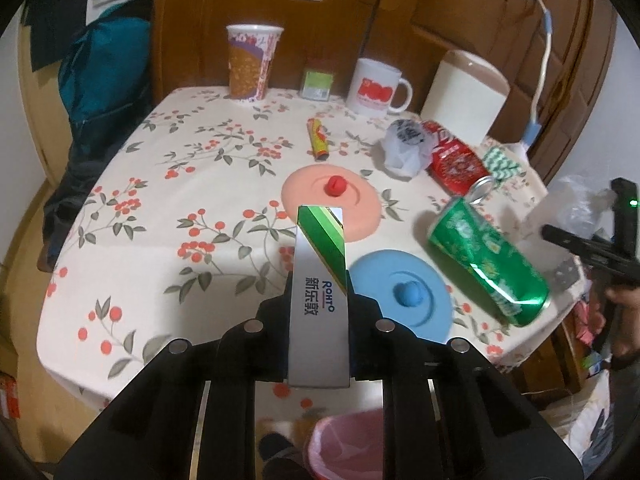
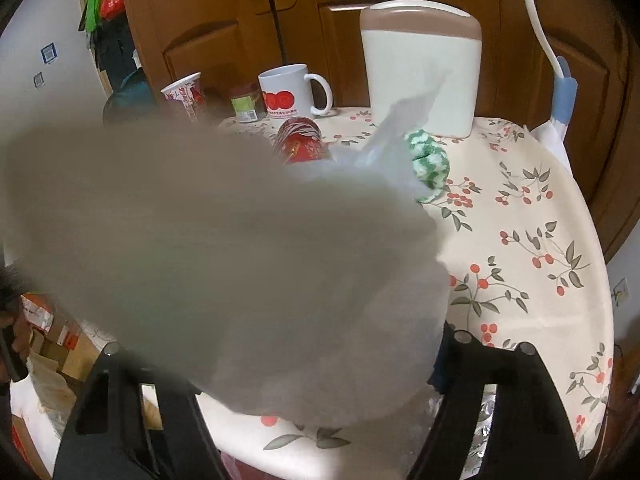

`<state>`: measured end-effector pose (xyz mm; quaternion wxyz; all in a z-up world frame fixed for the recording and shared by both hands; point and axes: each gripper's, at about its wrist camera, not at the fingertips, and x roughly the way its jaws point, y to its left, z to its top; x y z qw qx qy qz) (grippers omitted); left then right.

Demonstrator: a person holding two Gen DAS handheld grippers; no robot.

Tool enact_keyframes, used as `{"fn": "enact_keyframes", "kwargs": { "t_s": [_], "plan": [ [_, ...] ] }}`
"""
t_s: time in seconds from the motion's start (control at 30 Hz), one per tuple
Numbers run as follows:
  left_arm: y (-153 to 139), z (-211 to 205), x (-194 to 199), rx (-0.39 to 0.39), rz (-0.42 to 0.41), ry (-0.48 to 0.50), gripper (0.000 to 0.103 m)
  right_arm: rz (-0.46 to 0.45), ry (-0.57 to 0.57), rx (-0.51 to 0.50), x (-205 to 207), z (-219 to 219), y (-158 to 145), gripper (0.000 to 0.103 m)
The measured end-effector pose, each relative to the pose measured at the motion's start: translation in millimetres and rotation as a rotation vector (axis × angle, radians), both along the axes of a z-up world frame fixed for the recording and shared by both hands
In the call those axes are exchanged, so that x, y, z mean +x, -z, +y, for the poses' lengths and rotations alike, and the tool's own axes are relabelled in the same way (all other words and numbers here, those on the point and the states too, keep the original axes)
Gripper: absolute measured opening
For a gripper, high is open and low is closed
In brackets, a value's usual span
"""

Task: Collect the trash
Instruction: 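Grasp the white medicine box with the left tool while the right tool grasps the plastic bag, then carry the box and bag to the pink bin and release both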

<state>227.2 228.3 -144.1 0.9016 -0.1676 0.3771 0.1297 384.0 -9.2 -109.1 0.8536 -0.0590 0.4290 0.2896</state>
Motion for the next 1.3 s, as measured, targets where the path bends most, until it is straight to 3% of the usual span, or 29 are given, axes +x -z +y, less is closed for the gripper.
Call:
{"fn": "enact_keyframes", "kwargs": {
  "t_s": [0.07, 0.27, 0.53, 0.67, 0.93, 1.3],
  "plan": [
    [-6, -7, -9, -0.006, -0.019, 0.005, 0.019, 0.001, -0.005, -0.006, 1, 0, -1, 0.066],
    [-26, -35, -35, -0.003, -0.066, 0.038, 0.019, -0.048, -0.016, 0.032, -18, -10, -27, 0.065],
    [-44, -85, -71, -0.013, -0.105, 0.103, 0.019, -0.159, -0.101, 0.12, -99, -40, -89, 0.064],
    [-41, -116, -87, -0.04, -0.113, 0.149, 0.019, -0.154, -0.156, 0.129, -143, -55, -96, 0.065],
    [5, -161, -105, -0.109, -0.041, 0.214, 0.019, -0.064, -0.228, 0.095, -208, -71, -59, 0.065],
    [108, -189, -103, -0.207, 0.137, 0.234, 0.019, 0.098, -0.209, 0.02, -234, -62, 30, 0.065]
  ]
}}
